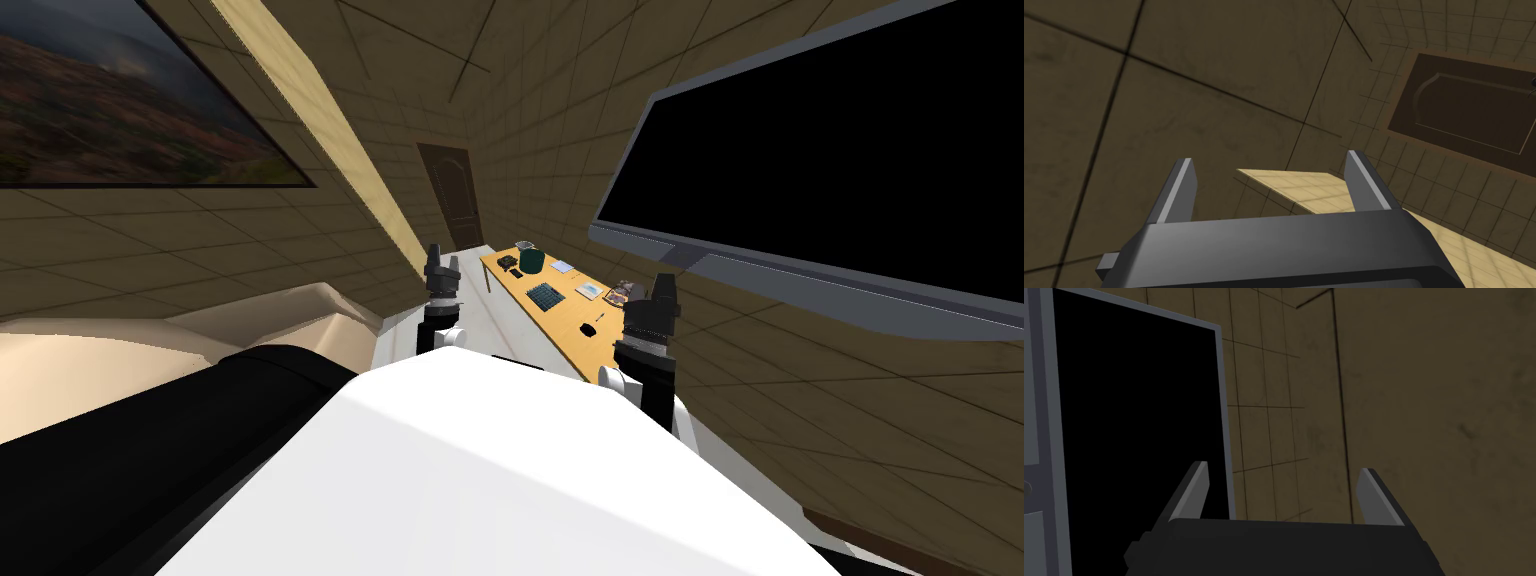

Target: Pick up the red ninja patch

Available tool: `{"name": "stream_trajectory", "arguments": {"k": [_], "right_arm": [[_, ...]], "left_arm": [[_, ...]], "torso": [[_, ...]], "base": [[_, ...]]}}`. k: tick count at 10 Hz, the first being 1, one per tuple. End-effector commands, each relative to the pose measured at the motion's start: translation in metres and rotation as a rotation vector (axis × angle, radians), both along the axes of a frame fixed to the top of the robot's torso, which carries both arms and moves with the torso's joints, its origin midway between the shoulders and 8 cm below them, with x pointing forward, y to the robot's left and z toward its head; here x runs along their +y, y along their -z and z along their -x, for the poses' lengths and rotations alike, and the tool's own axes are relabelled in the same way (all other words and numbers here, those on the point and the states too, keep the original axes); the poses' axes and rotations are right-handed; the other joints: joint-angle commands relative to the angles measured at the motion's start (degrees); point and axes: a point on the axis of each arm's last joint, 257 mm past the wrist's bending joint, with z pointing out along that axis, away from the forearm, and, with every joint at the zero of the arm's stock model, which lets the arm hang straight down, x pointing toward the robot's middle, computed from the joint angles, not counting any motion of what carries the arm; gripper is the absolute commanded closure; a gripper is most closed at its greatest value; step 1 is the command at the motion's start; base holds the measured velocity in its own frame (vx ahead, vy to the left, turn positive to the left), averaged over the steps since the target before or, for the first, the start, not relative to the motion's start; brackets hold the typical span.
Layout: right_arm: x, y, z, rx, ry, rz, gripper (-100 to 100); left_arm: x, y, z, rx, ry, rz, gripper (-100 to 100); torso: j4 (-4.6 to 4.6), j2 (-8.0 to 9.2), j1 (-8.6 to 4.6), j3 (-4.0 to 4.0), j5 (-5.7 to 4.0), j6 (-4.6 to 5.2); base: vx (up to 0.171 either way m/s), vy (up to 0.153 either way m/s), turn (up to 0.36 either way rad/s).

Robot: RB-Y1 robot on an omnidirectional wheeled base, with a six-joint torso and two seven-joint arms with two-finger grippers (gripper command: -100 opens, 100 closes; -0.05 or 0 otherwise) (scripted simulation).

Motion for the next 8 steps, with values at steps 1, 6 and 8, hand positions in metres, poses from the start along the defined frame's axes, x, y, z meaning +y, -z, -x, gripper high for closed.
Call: {"name": "stream_trajectory", "arguments": {"k": [1, 6, 8], "right_arm": [[0.007, 0.018, -0.005, 0.035, -0.022, 0.045, -100], [0.021, 0.082, -0.013, 0.153, -0.077, 0.151, -100], [0.024, 0.101, -0.013, 0.188, -0.093, 0.178, -100]], "left_arm": [[0.0, 0.0, 0.0, 0.0, 0.0, 0.0, 0], [0.0, 0.0, 0.0, 0.0, 0.0, 0.0, 0], [0.0, 0.0, 0.0, 0.0, 0.0, 0.0, 0]], "torso": [[0.0, 0.0, 0.0, 0.0, 0.0, 0.0], [0.13, 0.55, -0.16, 0.32, -0.04, 0.0], [0.14, 0.61, -0.23, 0.36, -0.05, 0.0]], "base": [[-0.076, -0.044, 0.012], [-0.146, -0.048, 0.035], [-0.125, -0.047, 0.058]]}}
